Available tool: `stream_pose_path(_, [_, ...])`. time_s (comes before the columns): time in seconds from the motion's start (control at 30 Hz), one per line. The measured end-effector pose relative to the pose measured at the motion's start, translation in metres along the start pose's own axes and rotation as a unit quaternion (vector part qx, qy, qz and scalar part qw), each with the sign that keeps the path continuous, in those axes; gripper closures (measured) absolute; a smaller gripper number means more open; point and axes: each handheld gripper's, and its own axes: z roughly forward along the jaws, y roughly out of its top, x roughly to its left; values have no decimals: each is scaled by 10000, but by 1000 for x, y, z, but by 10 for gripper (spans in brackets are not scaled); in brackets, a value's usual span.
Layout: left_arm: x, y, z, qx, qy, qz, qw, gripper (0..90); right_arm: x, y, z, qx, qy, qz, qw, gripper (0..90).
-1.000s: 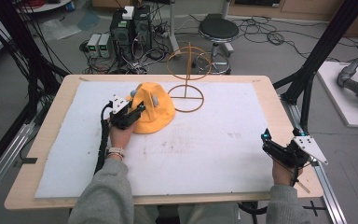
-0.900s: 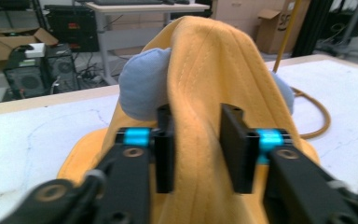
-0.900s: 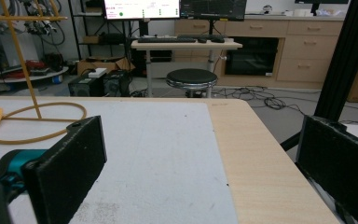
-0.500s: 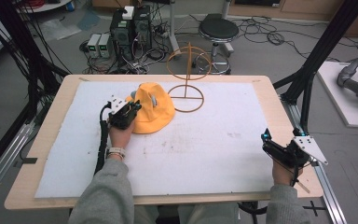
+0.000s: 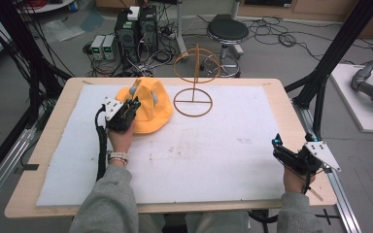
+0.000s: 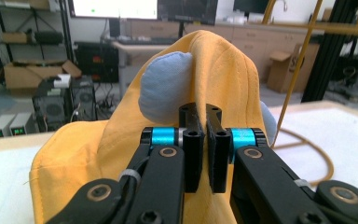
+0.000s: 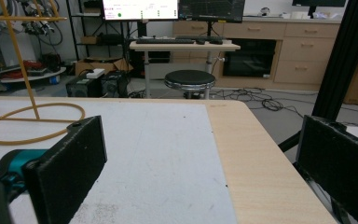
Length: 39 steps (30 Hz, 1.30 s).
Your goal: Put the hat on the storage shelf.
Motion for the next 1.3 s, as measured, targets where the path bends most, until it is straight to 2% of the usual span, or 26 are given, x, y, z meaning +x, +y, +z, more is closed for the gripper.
stream_pose_path(0.27, [-2, 20, -11, -548, 3, -116, 9984, 875, 1, 0, 0, -15, 7, 12, 10000, 11])
stream_pose_path(0.5, [-3, 34, -25, -1025, 38, -188, 9945, 874, 1, 0, 0, -43, -1, 1, 10000, 13])
stream_pose_path(0.6, [-3, 40, -29, -1123, 18, -194, 9935, 874, 1, 0, -1, -65, 1, -12, 10000, 27])
stream_pose_path(0.9, [-14, 68, -38, -1629, -138, -137, 9864, 875, 2, 0, -2, -72, 11, 4, 10000, 27])
stream_pose_path(0.97, [-17, 71, -39, -1684, -157, -111, 9855, 875, 2, 0, -2, -74, 14, 17, 10000, 27])
stream_pose_path(1.07, [-22, 79, -40, -1829, -233, -66, 9828, 874, 1, 0, -2, -100, 6, -2, 9999, 27])
stream_pose_path(1.2, [-28, 87, -40, -1992, -300, -109, 9794, 875, 1, 0, -2, -100, -2, 13, 9999, 27])
stream_pose_path(1.3, [-31, 92, -39, -2064, -356, -128, 9777, 874, 1, 1, -2, -122, 5, 12, 9999, 27])
